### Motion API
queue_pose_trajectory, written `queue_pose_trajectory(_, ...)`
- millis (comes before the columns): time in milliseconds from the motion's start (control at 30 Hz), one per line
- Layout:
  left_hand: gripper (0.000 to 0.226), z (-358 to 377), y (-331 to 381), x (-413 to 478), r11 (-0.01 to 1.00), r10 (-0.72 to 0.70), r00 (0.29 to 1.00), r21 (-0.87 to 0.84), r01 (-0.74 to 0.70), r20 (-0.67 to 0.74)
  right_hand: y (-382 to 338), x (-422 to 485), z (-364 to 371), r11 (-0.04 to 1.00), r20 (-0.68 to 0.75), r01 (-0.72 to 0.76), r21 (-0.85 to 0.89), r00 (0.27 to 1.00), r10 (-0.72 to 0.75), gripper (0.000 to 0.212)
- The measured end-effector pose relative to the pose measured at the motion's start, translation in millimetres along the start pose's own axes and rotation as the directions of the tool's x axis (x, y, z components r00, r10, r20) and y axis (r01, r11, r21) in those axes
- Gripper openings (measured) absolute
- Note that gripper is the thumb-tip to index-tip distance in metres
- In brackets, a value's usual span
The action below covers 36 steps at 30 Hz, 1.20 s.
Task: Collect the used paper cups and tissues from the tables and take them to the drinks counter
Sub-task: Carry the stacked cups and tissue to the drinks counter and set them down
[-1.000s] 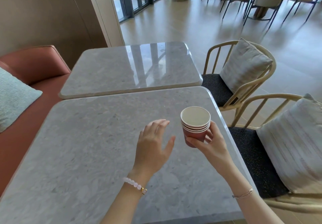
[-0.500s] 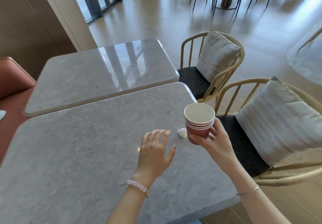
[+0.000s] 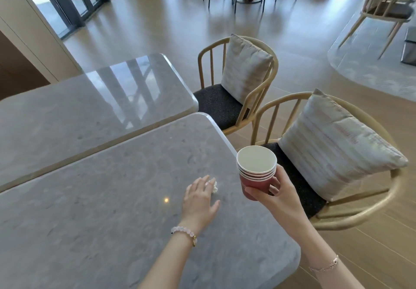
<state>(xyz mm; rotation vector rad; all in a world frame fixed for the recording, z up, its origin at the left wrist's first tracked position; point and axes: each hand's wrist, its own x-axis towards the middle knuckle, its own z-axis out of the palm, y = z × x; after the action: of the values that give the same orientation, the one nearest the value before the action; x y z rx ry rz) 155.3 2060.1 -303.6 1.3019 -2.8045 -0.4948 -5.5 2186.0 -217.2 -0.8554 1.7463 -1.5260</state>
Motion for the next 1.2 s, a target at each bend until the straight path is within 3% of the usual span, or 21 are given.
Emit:
queue_pose_trajectory(100,0.062,11.5,-1.3,14.1,1.000,-0.017,0.999,0.003,0.017,0.045,4.3,2.1,-4.6,1.000,-0.023,-0.025,0.000,0.999,0.025,0.064)
queue_pose_trajectory(600,0.030,14.3,5.9,22.1,0.996,-0.061,0.996,-0.070,0.057,-0.066,7.1,-0.7,-14.1,0.998,-0.050,-0.053,0.015,0.997,0.053,0.066)
queue_pose_trajectory(900,0.024,-46.8,35.2,1.8,0.966,0.057,0.918,-0.209,-0.149,-0.393,-1.5,-7.3,-20.2,0.998,-0.054,-0.016,0.059,0.998,0.019,0.065)
queue_pose_trajectory(1200,0.023,-97.0,61.9,-35.0,0.880,-0.026,0.879,-0.429,-0.206,-0.476,-10.7,-22.7,-21.7,0.998,-0.036,0.052,0.038,0.998,-0.050,0.062)
